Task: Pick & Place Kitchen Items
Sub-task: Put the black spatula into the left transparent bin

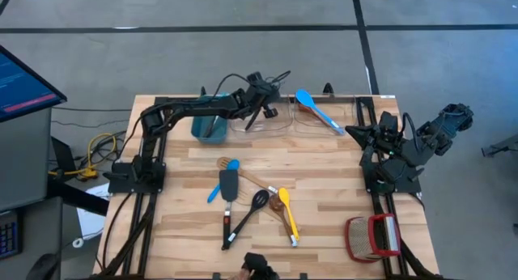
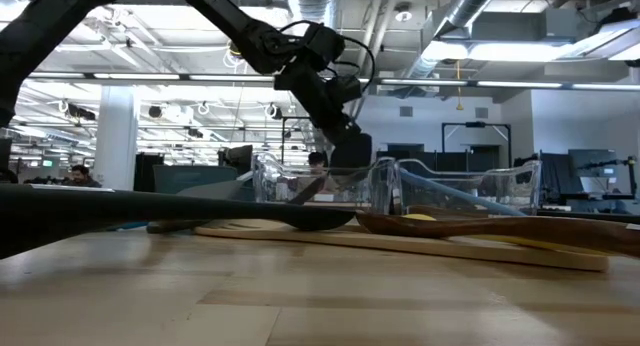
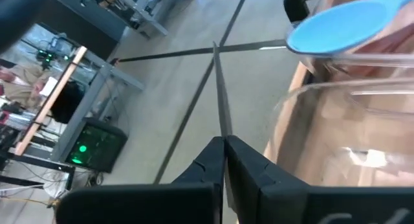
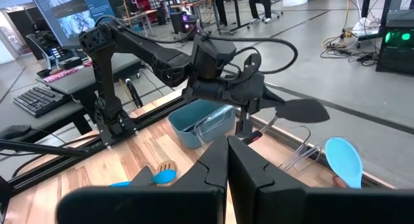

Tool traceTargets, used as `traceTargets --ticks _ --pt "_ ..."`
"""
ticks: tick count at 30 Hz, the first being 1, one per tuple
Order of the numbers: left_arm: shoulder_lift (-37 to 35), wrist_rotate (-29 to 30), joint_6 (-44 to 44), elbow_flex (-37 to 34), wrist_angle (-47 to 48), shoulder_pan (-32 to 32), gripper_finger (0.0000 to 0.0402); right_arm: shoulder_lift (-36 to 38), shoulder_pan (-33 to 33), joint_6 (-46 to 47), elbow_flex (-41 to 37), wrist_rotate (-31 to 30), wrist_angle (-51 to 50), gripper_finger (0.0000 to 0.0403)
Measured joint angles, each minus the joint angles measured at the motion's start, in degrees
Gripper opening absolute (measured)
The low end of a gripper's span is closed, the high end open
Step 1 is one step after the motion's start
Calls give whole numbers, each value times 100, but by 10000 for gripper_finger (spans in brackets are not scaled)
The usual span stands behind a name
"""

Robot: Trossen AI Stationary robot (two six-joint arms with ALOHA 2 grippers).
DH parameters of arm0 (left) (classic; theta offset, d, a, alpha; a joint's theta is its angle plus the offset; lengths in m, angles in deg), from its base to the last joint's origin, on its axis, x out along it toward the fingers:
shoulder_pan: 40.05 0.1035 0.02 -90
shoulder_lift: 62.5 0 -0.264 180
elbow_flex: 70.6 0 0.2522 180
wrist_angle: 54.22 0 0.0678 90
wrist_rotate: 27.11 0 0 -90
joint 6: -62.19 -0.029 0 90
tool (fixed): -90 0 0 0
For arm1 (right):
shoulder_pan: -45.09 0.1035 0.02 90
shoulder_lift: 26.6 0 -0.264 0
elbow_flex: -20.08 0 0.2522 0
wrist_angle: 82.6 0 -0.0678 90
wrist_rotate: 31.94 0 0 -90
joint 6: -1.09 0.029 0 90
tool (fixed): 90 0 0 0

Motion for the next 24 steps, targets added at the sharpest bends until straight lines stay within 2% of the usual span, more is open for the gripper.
traceTargets --ticks 15,21,24 --pt "-857 -13 206 7 11 -7 1 0 0 -2 0 0 -4 0" --pt "-807 -1053 761 7 56 14 1 0 0 -2 0 2 -24 0" --pt "-783 -1234 805 4 322 -25 1 0 0 -2 0 4 -24 0"
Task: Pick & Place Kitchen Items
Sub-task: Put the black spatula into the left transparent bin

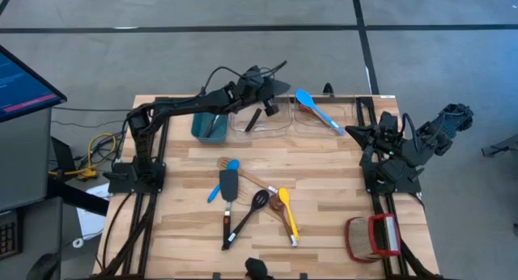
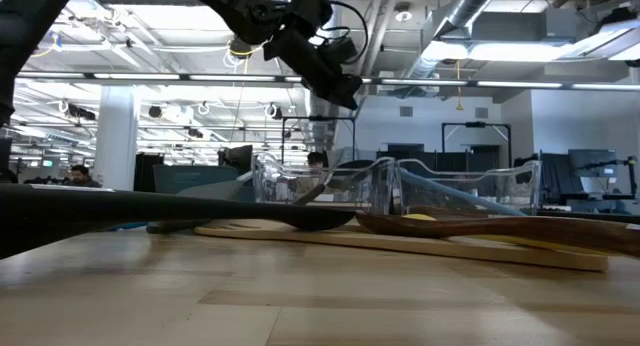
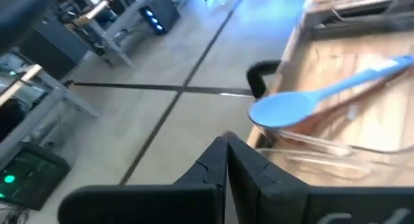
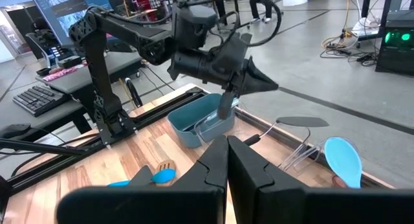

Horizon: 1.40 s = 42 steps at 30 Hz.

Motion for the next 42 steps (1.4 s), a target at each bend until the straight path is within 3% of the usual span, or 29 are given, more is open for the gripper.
traceTargets --ticks 4,12,16,23,29,35,42 --pt "-42 -1 13 -4 234 -81 1 0 0 0 0 7 -2 0" --pt "-57 -283 1092 -4 -387 -272 1 0 0 -2 0 9 -32 0" --pt "-57 -318 1138 -4 -477 -395 1 0 0 -2 0 11 -95 0" --pt "-57 -274 1134 17 412 -345 2 0 -1 -2 0 11 -153 0" --pt "-55 -287 1123 462 1157 -206 2 0 0 -2 0 9 -153 0" --pt "23 -692 1162 1005 1234 -18 2 1 0 -10 0 7 -153 0" --pt "687 -1100 1429 1282 1292 97 2 0 0 2 0 2 -151 0"
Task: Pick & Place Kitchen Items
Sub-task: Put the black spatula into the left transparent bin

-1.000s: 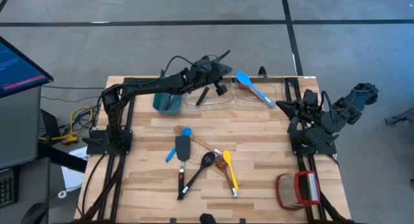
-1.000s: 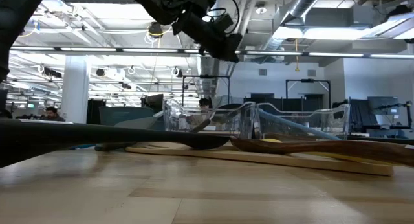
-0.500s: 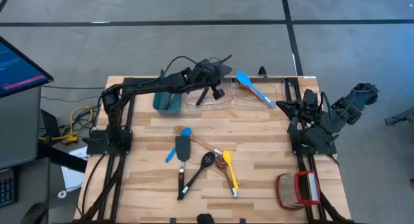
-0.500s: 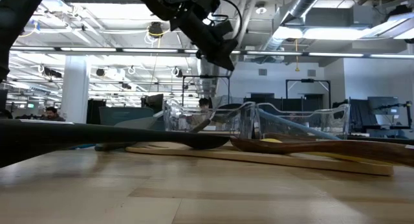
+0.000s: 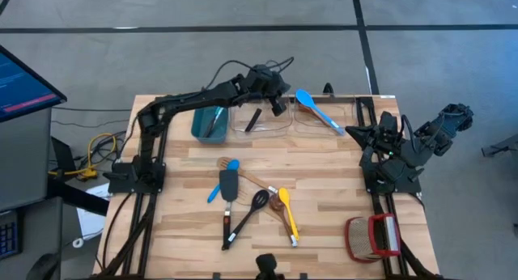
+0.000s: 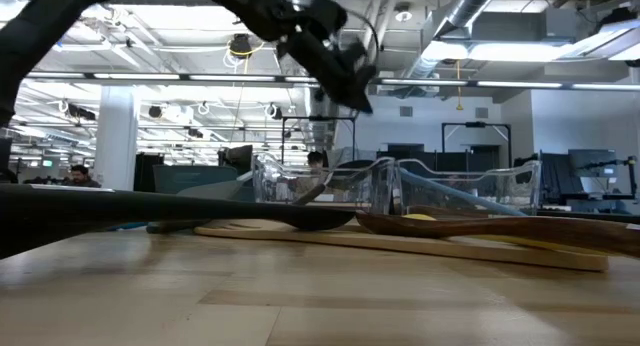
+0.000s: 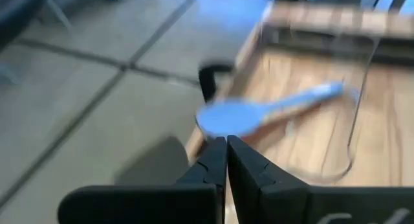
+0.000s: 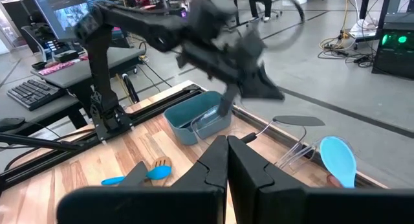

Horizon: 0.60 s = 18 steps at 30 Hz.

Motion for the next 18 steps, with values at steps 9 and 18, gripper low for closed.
traceTargets --ticks 9,18 --pt "705 17 50 784 1069 188 2 2 0 2 0 2 0 0" --pt "516 118 35 783 921 200 2 0 0 2 0 10 0 0"
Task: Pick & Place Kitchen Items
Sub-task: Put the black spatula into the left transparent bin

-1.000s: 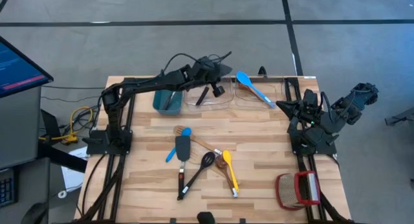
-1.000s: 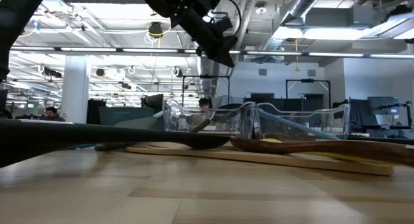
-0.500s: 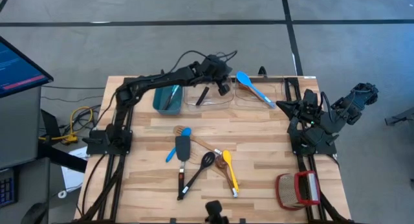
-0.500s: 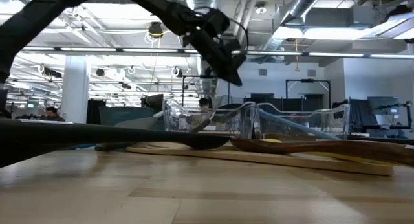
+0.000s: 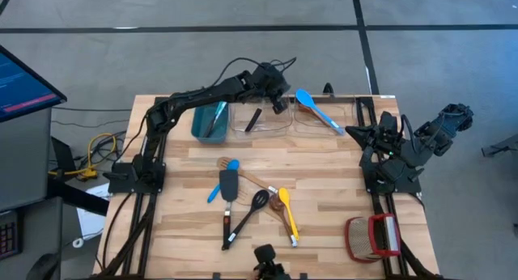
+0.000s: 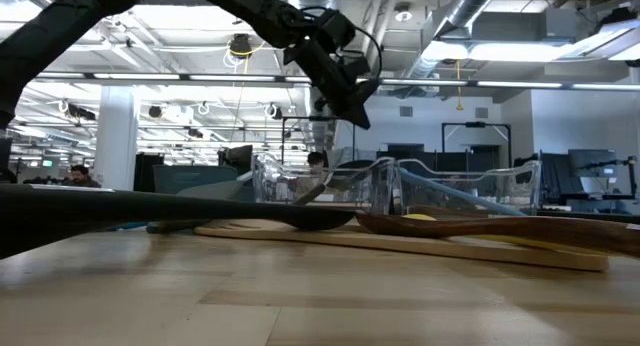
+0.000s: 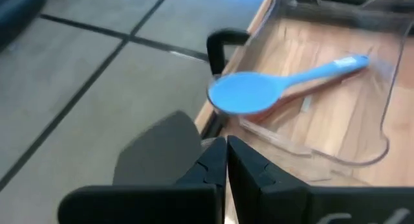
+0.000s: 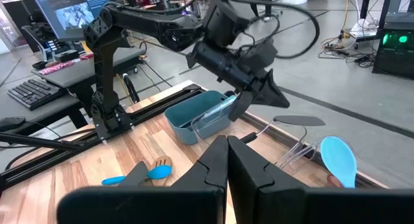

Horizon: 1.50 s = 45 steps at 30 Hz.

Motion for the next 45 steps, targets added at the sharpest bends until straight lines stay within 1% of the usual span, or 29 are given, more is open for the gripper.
traceTargets --ticks 7,10,16,21,26,29,33,35,36,38,39,42,45 --pt "4 31 0 -8 -25 54 3 0 4 -2 0 25 -2 0" --pt "4 153 -8 -10 -36 28 15 0 7 -2 0 28 -2 0" --pt "4 430 -601 -30 -13 -128 75 0 7 -7 0 41 -2 0" --pt "0 847 -1093 -363 17 -290 129 2 7 -4 0 152 -4 0" --pt "4 852 -1207 -788 -279 -331 173 0 7 -3 0 165 -4 0" --pt "4 851 -1207 -803 -492 -312 190 0 7 -2 0 165 -4 0" --pt "133 854 -1208 -806 -721 -219 202 0 7 -2 0 165 -4 0" --pt "224 768 -1204 -802 -914 -153 203 0 7 -3 0 165 -4 0" --pt "261 696 -1204 -806 -832 -130 203 -2 7 -2 0 165 -4 0" --pt "355 714 -1207 -796 -938 -119 201 0 7 -4 0 163 -3 0" --pt "391 848 -1221 -807 -853 -117 200 -2 7 -2 0 163 -4 0" --pt "453 1316 -1578 -808 -1030 -128 194 0 7 -2 0 163 -4 0" --pt "446 1341 -1665 -803 -1169 -63 189 -4 6 -2 0 163 -3 0"
